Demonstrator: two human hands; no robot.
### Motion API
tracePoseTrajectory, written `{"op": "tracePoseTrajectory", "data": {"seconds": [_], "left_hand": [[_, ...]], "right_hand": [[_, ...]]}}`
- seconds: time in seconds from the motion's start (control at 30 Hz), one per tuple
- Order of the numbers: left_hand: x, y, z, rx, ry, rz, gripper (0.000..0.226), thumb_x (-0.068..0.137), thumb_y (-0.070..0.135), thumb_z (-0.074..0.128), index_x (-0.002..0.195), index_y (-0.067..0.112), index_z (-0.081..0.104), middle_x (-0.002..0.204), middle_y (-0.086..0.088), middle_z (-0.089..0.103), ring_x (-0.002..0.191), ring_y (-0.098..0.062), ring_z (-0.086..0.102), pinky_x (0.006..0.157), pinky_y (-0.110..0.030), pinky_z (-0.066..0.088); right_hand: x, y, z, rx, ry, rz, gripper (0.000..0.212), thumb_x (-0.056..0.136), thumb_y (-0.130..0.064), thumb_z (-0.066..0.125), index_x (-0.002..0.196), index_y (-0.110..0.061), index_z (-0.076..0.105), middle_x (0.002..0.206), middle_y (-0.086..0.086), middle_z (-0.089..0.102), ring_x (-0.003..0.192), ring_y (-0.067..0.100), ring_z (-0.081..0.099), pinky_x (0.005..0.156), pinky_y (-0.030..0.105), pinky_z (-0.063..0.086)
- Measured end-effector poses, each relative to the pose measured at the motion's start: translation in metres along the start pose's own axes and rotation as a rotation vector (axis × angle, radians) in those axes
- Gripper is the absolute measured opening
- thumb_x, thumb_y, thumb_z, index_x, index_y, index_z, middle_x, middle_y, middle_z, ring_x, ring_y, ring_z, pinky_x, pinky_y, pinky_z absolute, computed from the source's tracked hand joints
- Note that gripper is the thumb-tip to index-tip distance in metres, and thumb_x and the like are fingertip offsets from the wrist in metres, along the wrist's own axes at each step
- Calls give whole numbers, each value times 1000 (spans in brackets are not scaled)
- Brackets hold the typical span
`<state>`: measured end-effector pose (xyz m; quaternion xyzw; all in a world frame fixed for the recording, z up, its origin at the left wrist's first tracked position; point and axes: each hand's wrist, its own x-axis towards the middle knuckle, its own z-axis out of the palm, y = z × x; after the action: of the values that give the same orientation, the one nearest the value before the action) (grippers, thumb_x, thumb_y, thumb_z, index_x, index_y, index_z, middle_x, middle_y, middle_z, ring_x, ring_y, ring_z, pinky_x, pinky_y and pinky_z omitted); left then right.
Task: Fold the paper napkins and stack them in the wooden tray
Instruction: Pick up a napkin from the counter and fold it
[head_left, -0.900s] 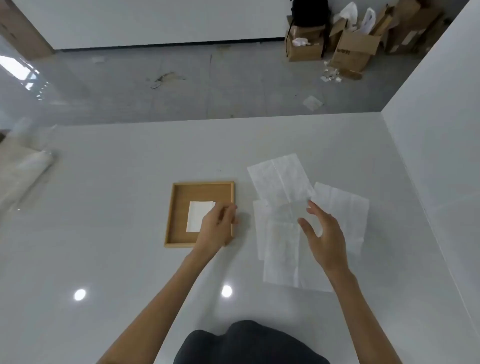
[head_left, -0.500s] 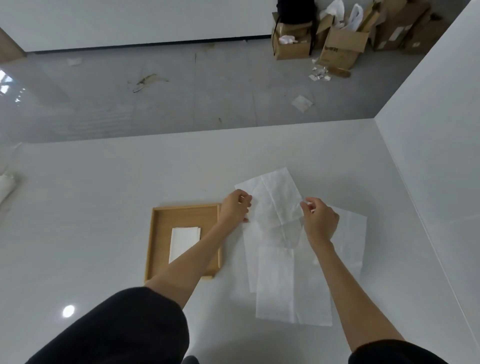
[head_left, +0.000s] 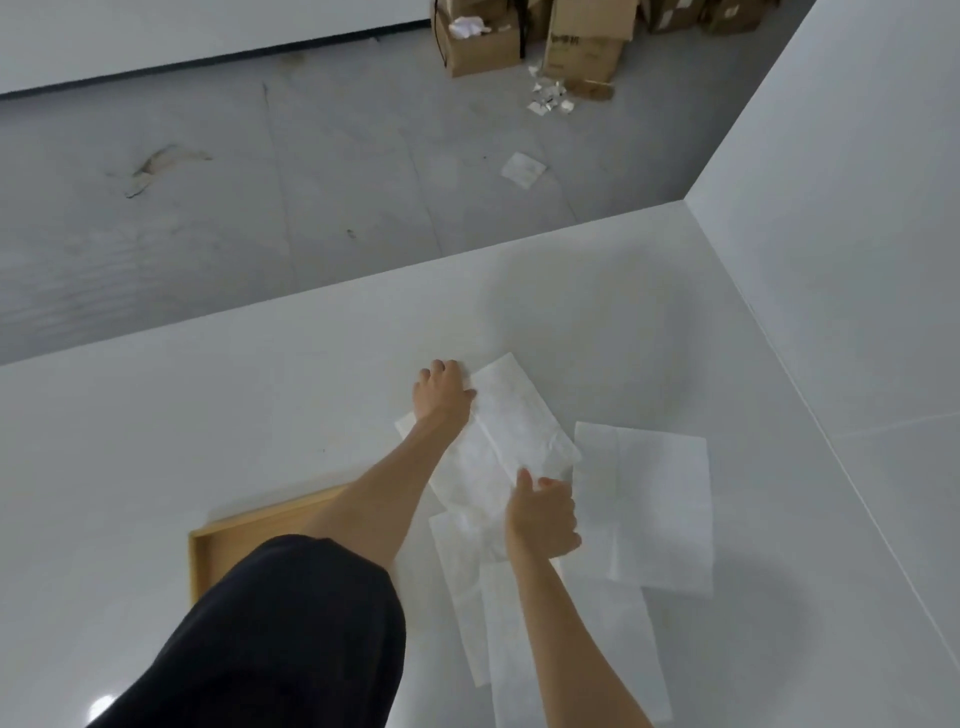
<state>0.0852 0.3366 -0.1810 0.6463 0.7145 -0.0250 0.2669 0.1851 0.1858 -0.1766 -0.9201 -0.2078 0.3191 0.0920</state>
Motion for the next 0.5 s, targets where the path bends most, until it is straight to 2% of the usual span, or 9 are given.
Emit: {"op": "tracePoseTrajectory", "data": {"seconds": [0.13,0.23,0.3,0.33,0.4,0.5], "left_hand": [[2,1,13,12,-11,-1,37,94,19,62,127,7,51,133,-14,56,127,-36,45,103,-39,35],[-2,-3,10,-28,-84,10,20,92,14,53,111,13,61,128,-13,56,125,-36,44,103,-39,35],[-9,-8,3,-150,-129,68,8,89,10,52,94,16,56,116,-13,56,115,-33,49,95,-36,39],[-15,-12,-2,-246,-143,106,8,89,8,52,89,16,51,107,-11,56,105,-30,52,85,-33,41],[-33,-18,-17,-429,-182,155,11,92,5,53,89,13,46,92,-4,51,85,-23,48,67,-27,39],[-69,-27,-41,-596,-199,149,11,97,10,53,91,16,46,86,0,47,74,-18,42,60,-25,35]], "right_hand": [[5,-5,5,41,12,91,25,97,-29,50,114,-18,66,114,6,70,104,29,66,79,35,34],[7,-1,8,56,10,56,21,94,-18,51,105,-16,69,105,7,73,97,30,68,76,34,39],[8,3,6,85,32,2,19,92,-17,54,106,-14,67,106,9,71,99,33,66,82,39,47],[7,5,4,110,49,-31,20,92,-18,56,109,-13,65,109,12,70,103,35,63,85,41,48],[3,8,1,156,60,-112,33,93,-25,60,123,-12,60,122,16,64,114,38,55,94,44,45],[-5,5,-11,259,-36,-165,72,91,-45,66,150,-14,38,143,16,53,133,39,41,106,49,36]]}}
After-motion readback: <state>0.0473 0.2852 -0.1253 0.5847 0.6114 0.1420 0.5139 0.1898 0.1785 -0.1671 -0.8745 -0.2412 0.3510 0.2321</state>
